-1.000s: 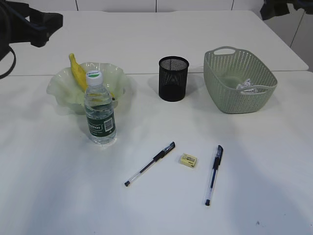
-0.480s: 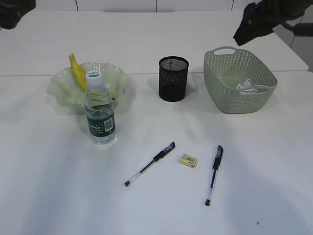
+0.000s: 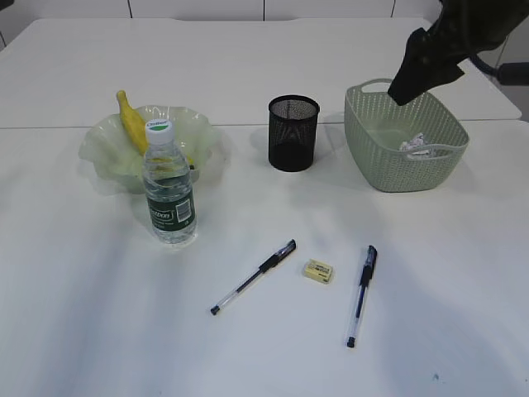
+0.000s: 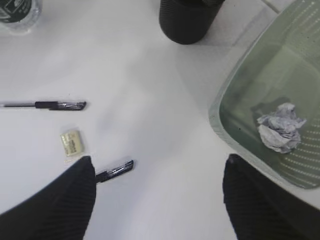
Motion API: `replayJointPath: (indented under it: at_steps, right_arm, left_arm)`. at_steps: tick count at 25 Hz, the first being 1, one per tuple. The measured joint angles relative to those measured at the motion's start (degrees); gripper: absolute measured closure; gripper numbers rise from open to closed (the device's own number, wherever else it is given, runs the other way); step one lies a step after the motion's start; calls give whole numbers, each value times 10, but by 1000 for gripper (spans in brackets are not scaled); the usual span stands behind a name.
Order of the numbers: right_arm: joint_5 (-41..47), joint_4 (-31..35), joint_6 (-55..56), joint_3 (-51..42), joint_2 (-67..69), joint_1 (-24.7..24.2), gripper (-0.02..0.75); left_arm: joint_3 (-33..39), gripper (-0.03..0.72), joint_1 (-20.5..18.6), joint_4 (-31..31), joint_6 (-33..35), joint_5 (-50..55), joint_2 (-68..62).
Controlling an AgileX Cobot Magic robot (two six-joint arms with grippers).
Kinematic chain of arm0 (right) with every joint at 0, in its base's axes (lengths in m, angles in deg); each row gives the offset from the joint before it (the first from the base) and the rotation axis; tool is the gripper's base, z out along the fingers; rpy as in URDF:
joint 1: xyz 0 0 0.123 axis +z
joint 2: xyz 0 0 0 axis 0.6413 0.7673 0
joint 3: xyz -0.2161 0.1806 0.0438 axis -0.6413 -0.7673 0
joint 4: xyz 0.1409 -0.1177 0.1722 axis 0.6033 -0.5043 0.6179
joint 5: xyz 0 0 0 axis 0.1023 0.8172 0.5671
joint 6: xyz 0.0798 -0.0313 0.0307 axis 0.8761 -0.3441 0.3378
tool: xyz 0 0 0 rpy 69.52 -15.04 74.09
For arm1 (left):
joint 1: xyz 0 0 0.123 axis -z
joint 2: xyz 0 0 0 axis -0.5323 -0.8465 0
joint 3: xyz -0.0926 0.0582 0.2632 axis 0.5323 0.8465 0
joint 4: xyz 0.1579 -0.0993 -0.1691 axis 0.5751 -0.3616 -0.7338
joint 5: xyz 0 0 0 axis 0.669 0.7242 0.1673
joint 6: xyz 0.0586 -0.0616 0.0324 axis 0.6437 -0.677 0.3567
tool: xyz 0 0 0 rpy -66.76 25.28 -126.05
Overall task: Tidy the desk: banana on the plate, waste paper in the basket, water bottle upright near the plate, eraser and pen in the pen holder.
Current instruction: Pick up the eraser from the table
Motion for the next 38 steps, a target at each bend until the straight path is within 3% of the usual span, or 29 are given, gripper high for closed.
replayJointPath:
  at_steps: [8,18,38]
  right_arm:
    - [43,61,-85,0,0,1,151]
    - [45,34,-138,0,0,61,151]
    - [45,-36,-30,0,98,124,151]
  left_arm:
    - [0,99,0,-1,0,59,45]
    - [0,99,0,-8,0,105,77]
    - [0,99,0,-10,0,129,101]
